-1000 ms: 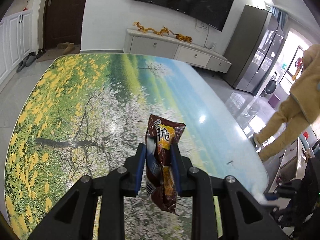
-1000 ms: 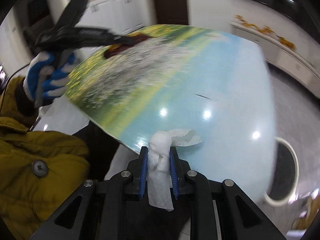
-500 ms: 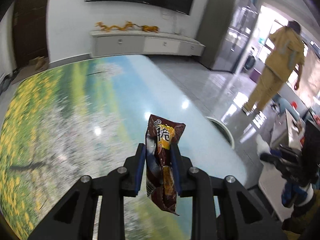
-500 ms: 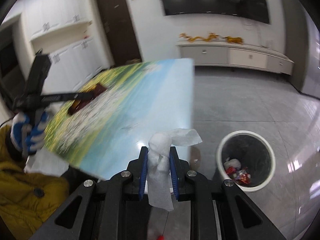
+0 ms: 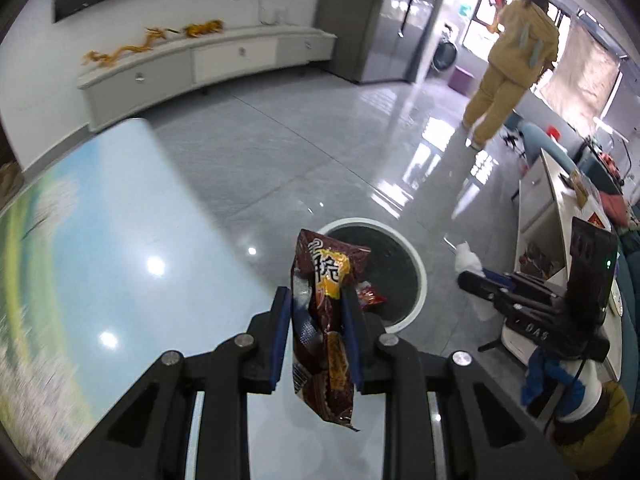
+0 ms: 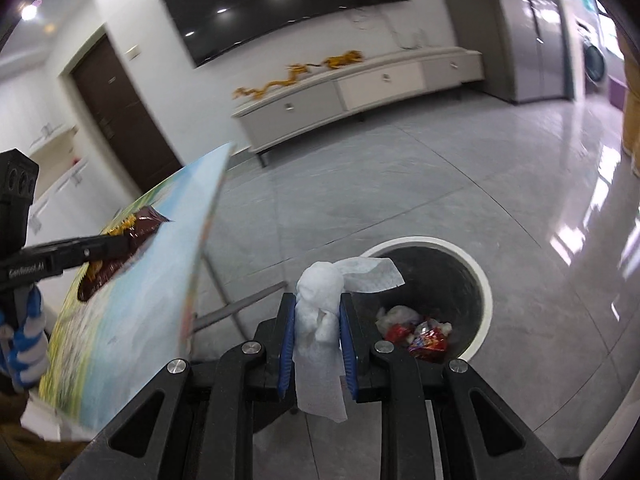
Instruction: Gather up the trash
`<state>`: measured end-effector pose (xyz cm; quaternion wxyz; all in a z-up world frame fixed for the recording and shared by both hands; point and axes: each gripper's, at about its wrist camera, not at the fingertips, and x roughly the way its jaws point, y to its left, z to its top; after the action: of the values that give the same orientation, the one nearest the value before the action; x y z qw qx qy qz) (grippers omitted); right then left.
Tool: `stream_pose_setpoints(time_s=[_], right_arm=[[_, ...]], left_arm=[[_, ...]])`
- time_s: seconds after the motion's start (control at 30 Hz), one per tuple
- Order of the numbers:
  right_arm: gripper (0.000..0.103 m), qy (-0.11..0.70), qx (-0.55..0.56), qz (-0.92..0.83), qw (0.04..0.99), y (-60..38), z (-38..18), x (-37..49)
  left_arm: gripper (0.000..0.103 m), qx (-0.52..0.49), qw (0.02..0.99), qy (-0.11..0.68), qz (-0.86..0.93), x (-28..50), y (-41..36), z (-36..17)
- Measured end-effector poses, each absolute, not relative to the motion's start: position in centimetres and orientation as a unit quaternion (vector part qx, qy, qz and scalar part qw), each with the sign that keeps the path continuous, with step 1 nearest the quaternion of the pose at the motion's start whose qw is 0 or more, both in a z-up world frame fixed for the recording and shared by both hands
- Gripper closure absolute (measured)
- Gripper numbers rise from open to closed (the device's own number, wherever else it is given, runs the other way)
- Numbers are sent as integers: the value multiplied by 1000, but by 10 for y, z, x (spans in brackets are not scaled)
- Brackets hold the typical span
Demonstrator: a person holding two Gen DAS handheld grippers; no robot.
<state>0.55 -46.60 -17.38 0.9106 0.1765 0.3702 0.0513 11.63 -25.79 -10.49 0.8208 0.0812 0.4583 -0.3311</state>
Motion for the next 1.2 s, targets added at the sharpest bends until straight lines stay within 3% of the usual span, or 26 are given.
stream_pose_setpoints(time_s=[0.23, 0.33, 0.37, 0.43, 0.47, 0.7, 0.87, 1.03, 1.2], right_arm=[[81, 387, 211, 11, 897, -510, -199, 49], [80, 396, 218, -2, 892, -520, -208, 64], [74, 401, 220, -12, 889, -526, -211, 69], [50, 405, 224, -28, 886, -531, -217, 74], [36, 405, 229, -37, 884, -535, -220, 76], [35, 407, 241, -53, 880, -542, -221, 74], [35, 398, 231, -53, 886, -529, -205, 74], [35, 367, 202, -45, 907, -493, -158, 70], [24, 324, 172, -9, 930, -434, -103, 66]], left_arm=[[76, 90, 798, 489, -341, 159, -347, -143], [70, 81, 787, 505, -346, 173, -368, -160], [60, 74, 781, 512, -350, 176, -372, -165], [43, 60, 772, 524, -355, 187, -378, -176], [42, 59, 772, 525, -353, 188, -380, -179], [42, 40, 773, 535, -339, 193, -364, -181], [42, 41, 810, 493, -315, 179, -323, -142], [40, 51, 855, 440, -270, 158, -252, -98], [34, 41, 903, 379, -198, 126, -166, -55]])
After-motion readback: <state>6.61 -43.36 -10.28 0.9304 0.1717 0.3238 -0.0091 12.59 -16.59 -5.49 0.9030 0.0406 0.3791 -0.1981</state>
